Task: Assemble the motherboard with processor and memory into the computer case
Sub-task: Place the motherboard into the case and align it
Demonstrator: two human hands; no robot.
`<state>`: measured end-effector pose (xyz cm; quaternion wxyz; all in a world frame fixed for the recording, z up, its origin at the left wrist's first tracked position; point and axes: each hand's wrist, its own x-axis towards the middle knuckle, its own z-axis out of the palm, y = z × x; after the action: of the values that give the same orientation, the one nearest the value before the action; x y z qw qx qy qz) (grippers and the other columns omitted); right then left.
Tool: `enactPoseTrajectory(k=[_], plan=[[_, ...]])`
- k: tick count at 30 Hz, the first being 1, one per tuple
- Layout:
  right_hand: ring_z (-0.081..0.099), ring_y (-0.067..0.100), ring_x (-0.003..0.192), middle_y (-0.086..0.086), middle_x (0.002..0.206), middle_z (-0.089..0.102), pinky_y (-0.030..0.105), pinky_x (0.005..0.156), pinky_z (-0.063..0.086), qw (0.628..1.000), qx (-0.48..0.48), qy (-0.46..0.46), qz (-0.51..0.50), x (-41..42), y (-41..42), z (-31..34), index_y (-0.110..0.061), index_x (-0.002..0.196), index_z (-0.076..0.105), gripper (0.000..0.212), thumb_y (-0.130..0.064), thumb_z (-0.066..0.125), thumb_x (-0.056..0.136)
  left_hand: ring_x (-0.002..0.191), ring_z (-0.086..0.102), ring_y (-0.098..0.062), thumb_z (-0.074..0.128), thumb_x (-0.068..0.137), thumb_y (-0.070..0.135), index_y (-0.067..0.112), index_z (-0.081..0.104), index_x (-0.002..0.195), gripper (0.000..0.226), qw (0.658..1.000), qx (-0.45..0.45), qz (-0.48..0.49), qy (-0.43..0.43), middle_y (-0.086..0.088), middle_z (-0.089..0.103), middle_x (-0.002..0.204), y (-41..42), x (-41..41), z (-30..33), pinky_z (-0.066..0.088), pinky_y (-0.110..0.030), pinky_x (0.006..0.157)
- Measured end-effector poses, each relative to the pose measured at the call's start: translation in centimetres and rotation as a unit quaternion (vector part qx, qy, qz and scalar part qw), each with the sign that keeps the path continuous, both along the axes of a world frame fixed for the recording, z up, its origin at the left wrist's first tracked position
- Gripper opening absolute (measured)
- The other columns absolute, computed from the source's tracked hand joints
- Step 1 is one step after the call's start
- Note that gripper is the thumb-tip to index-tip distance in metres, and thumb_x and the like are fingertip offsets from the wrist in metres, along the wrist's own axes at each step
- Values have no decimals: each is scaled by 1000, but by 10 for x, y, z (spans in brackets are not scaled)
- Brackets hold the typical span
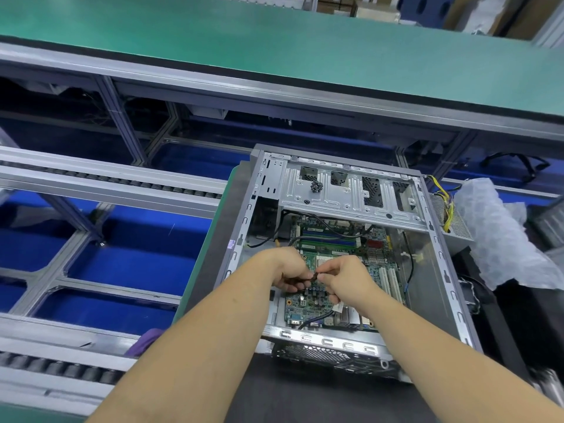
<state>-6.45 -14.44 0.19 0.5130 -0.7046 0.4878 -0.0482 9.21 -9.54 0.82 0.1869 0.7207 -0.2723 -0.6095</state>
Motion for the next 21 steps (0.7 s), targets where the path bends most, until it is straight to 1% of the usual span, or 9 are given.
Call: enactPoseTrajectory(k=[6, 9, 11, 12, 13, 14, 17, 19, 21], plan=[[52, 15, 34, -2, 45, 59, 22, 43, 46, 997, -49, 46, 38, 1, 2, 3, -11, 88, 71, 7, -8, 69, 94, 58, 55, -10, 57, 98, 11, 5, 65, 100, 10, 1000, 9, -9, -26, -4, 66, 76, 1, -1, 3, 49, -23, 59], [55, 12, 32, -5, 55, 64, 20, 41, 46, 988, -84, 89, 94, 2, 6, 5, -14, 88, 70, 8, -9, 68, 94, 54, 51, -19, 51, 94, 4, -8, 61, 110, 23, 991, -50, 66, -106, -14, 62, 75, 0, 2, 3, 42, -28, 49], [57, 10, 33, -2, 73, 67, 19, 40, 46, 978, -104, 123, 134, 4, 9, 6, -11, 97, 71, 5, -10, 66, 96, 66, 61, -32, 48, 89, 3, -16, 52, 118, 36, 969, -101, 122, -189, -27, 59, 79, -1, 7, 4, 45, -38, 53], [58, 9, 34, -1, 80, 66, 18, 39, 46, 972, -112, 139, 153, 4, 10, 6, -11, 99, 71, 6, -10, 65, 97, 84, 66, -36, 48, 87, 5, -16, 50, 119, 38, 963, -107, 127, -214, -30, 61, 92, -1, 8, 4, 51, -44, 61], [59, 9, 35, 2, 84, 65, 18, 40, 46, 966, -116, 154, 172, 5, 11, 5, -11, 99, 70, 6, -10, 64, 97, 99, 64, -36, 49, 87, 8, -13, 52, 117, 37, 960, -101, 115, -234, -25, 62, 104, 1, 8, 4, 52, -44, 68], [60, 10, 36, 5, 89, 66, 18, 40, 47, 960, -119, 168, 189, 6, 12, 6, -10, 99, 69, 6, -10, 63, 98, 103, 63, -33, 50, 88, 12, -8, 56, 116, 34, 960, -90, 94, -247, -19, 63, 107, 3, 8, 4, 48, -39, 68], [68, 17, 57, 8, 91, 70, 25, 55, 55, 931, -155, 216, 250, 8, 15, 7, -8, 102, 74, 12, -12, 63, 97, 88, 63, -28, 50, 91, 18, 8, 60, 109, 23, 962, -68, 57, -260, -11, 64, 89, 6, 8, 0, 40, -31, 68], [70, 24, 78, 9, 94, 73, 29, 70, 59, 917, -175, 225, 279, 8, 17, 7, -9, 104, 76, 15, -14, 64, 97, 92, 63, -29, 50, 92, 19, 9, 56, 103, 16, 962, -67, 59, -260, -12, 65, 95, 6, 9, -1, 41, -32, 69], [69, 25, 86, 10, 99, 74, 30, 76, 57, 915, -181, 217, 289, 7, 18, 7, -9, 106, 76, 16, -15, 65, 96, 99, 65, -30, 50, 93, 20, 10, 57, 100, 14, 961, -65, 60, -261, -14, 66, 105, 5, 9, -2, 42, -32, 70]])
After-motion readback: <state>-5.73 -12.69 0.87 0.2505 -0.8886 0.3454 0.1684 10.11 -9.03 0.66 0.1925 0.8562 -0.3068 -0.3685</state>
